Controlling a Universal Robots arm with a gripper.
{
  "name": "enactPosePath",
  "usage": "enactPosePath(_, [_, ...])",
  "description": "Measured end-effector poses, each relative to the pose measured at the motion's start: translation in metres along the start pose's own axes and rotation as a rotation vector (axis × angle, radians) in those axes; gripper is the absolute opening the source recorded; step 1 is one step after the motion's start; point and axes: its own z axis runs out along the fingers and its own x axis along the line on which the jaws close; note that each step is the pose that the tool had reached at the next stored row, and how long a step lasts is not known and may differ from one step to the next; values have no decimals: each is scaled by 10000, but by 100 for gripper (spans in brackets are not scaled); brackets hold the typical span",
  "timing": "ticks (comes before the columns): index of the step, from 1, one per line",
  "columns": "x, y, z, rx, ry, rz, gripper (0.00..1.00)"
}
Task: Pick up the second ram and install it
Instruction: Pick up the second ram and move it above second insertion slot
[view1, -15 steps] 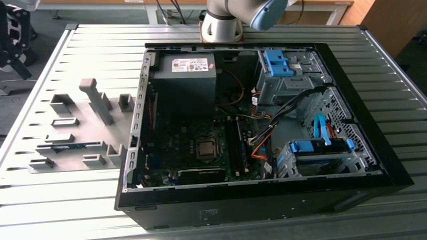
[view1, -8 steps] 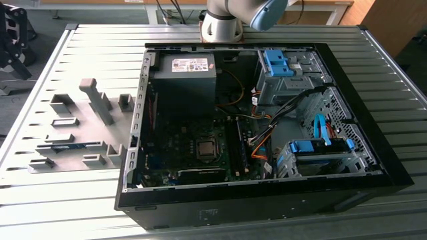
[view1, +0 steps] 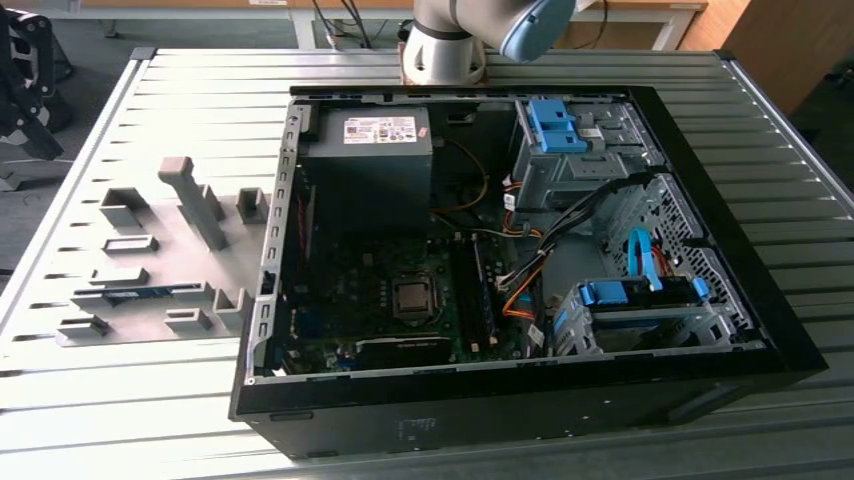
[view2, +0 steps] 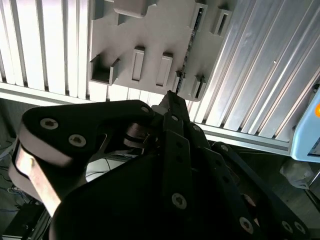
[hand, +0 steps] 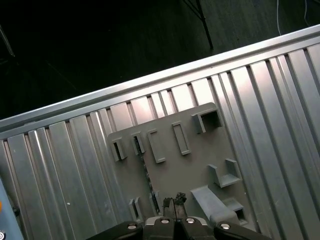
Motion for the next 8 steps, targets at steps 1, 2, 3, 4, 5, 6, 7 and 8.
enactPosePath(1, [0, 0, 0, 0, 0, 0, 11])
enactPosePath(2, [0, 0, 0, 0, 0, -1, 11])
enactPosePath(3, [0, 0, 0, 0, 0, 0, 11])
enactPosePath(4, [0, 0, 0, 0, 0, 0, 11])
enactPosePath(5, [0, 0, 0, 0, 0, -1, 11])
enactPosePath(6, [0, 0, 0, 0, 0, -3, 11])
enactPosePath(7, [0, 0, 0, 0, 0, -17, 11])
enactPosePath(8, [0, 0, 0, -2, 2, -59, 11])
